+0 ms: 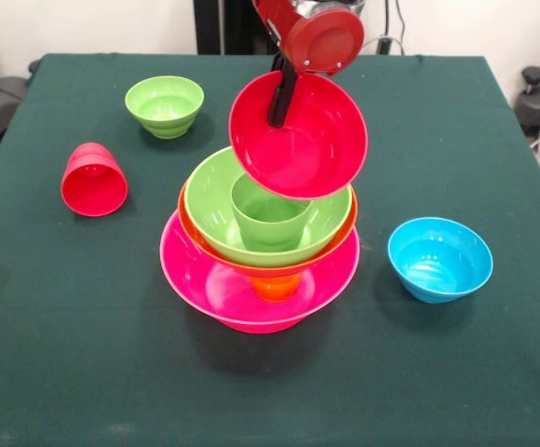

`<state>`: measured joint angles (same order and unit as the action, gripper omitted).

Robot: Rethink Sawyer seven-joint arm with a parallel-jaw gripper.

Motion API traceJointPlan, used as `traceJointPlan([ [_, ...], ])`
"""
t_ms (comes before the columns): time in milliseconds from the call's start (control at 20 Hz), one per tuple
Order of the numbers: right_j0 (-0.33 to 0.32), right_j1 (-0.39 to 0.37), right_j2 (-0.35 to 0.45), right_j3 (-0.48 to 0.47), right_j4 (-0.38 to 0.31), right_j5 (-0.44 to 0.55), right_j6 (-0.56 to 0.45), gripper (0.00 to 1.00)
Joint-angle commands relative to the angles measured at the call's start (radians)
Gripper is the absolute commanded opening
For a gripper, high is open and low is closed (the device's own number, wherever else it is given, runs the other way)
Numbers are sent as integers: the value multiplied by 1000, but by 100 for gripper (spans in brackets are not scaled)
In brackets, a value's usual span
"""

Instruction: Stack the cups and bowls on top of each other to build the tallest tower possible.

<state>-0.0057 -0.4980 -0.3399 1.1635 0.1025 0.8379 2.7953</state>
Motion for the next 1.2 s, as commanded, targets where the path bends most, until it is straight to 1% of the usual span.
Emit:
traceJointPlan([
  [50,-14,25,95,-45,-28,107,-63,0],
  [450,-26,35,102,-61,-35,101,-88,0],
  [600,-39,46,115,-58,-29,83,-95,0],
  [800,-47,66,116,-71,-41,55,-105,0],
  [1200,-46,79,114,-80,-41,69,-100,0],
])
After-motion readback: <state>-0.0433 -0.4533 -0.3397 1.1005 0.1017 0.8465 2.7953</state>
